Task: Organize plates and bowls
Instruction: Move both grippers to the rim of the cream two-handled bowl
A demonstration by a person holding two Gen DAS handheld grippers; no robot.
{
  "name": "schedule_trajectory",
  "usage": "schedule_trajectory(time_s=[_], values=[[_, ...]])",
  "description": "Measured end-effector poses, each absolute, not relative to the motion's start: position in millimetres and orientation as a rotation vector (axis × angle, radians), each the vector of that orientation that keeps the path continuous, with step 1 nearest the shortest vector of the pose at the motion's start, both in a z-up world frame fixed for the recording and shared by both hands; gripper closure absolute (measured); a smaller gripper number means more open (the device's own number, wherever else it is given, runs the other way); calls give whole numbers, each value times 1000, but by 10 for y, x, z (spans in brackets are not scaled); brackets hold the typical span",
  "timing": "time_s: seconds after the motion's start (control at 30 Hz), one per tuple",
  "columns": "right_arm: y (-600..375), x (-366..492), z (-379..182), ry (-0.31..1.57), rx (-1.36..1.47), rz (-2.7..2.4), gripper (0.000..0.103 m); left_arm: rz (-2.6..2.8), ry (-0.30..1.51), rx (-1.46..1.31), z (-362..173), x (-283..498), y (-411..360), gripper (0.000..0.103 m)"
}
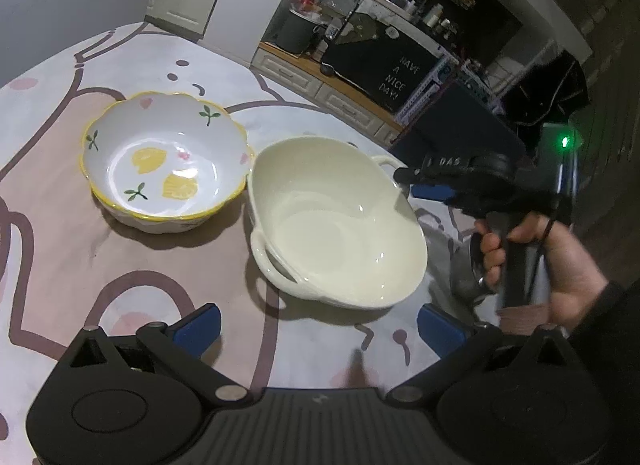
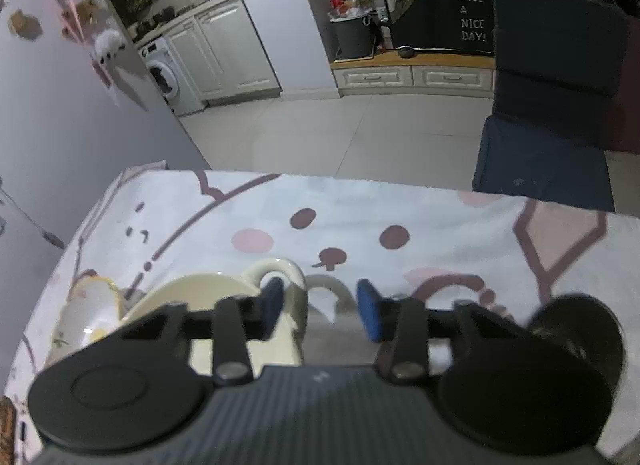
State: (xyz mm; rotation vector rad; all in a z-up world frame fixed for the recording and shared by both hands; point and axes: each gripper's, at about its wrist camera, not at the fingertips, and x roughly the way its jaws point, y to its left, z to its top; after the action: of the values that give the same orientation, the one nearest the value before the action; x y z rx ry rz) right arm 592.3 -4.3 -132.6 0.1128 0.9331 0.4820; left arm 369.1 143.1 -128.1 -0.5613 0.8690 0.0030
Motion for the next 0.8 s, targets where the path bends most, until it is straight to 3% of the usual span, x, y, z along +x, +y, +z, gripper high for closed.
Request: schedule_trajectory(time_s=[0.13,0.17,0.5,0.8], values=[[77,5875,-1409,911,99,526,91,-1,848,-620,-1322,3700,1500,0],[116,5853,-1401,901,74,518,92,-4,844,-636,-1338,3702,1520,0],[-440,5230,-1356,929,98,485,88,9,820,-652,-1446,3795,1585,2],[-932,4626,-1361,1022,230,545,83,31,782,-525,-1482,3948,1602,17]])
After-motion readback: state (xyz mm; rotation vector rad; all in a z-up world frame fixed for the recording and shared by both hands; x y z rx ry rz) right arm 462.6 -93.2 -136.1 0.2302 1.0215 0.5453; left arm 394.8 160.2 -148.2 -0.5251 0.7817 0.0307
